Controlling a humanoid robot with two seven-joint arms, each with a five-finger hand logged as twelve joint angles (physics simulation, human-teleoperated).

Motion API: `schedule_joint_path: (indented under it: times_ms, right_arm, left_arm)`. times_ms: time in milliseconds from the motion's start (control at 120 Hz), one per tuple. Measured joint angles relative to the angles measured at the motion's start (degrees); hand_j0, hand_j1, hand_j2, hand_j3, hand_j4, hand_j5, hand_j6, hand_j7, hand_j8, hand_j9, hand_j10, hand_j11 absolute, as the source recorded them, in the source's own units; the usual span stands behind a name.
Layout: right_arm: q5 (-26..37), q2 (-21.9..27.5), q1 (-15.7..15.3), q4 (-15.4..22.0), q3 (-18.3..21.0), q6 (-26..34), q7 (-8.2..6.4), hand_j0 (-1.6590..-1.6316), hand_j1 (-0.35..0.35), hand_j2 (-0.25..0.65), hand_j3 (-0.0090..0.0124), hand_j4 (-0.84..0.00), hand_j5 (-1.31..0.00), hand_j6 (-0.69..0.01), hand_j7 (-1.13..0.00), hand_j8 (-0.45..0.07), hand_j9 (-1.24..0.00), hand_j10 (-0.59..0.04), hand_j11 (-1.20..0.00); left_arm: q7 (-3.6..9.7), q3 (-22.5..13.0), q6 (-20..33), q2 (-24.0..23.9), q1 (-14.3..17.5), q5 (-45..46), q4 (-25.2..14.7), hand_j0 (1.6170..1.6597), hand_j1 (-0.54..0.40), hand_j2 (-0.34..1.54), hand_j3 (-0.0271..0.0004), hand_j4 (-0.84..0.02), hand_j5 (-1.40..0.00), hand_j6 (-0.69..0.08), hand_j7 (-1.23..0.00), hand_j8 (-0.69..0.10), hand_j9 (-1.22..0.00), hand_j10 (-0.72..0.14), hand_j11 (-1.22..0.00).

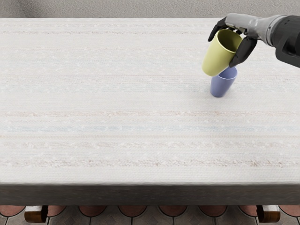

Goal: Pick up cup and place in cup with right hand

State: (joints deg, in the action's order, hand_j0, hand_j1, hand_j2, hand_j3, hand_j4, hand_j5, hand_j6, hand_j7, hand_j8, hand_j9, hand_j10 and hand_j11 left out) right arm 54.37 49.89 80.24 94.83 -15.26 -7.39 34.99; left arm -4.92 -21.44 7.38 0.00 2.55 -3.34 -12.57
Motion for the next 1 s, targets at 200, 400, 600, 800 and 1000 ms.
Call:
schedule_joint_path:
  times_ms: [200,400,600,800,1000]
  right_arm:
    - [0.6,0.4,-1.2,-2.6,0.2,0.1,0.0,-1.6511,0.034,-0.104,-0.001,-0.464,-0.61,-0.324,-0.61,-0.33,-0.62,-0.457,-0.62]
    - [1.0,-0.2,-1.6,-5.6,0.3,0.2,0.0,-1.6515,0.043,-0.098,0.0,-0.462,-0.62,-0.316,-0.61,-0.325,-0.62,-0.455,-0.63]
    - [3.8,-4.8,-2.9,-10.6,0.3,0.5,0.0,-1.6509,0.041,-0.1,-0.001,-0.466,-0.61,-0.316,-0.61,-0.322,-0.62,-0.457,-0.63]
    - [5.8,-6.7,-4.4,-14.4,0.3,0.7,0.0,-1.65,0.024,-0.116,-0.0014,-0.476,-0.6,-0.338,-0.61,-0.344,-0.61,-0.467,-0.61]
    - [7.1,-9.5,-4.9,-18.1,0.3,0.8,0.0,-1.6506,0.035,-0.105,-0.0013,-0.471,-0.61,-0.325,-0.61,-0.33,-0.62,-0.462,-0.62]
  left_arm:
    - [0.0,0.0,0.0,0.0,0.0,0.0,0.0,1.6581,0.349,0.0,0.0,0.0,0.0,0.0,0.0,0.0,0.0,0.0,0.0]
    - [0.0,0.0,0.0,0.0,0.0,0.0,0.0,1.6581,0.349,0.0,-0.0001,0.0,0.0,0.0,0.0,0.0,0.0,0.0,0.0]
    - [0.0,0.0,0.0,0.0,0.0,0.0,0.0,1.6581,0.349,0.0,-0.0001,0.0,0.0,0.0,0.0,0.0,0.0,0.0,0.0]
    - [0.0,0.0,0.0,0.0,0.0,0.0,0.0,1.6581,0.349,0.0,-0.0001,0.0,0.0,0.0,0.0,0.0,0.0,0.0,0.0]
    - [-0.01,0.0,0.0,0.0,0.0,0.0,0.0,1.6581,0.349,0.0,-0.0001,0.0,0.0,0.0,0.0,0.0,0.0,0.0,0.0]
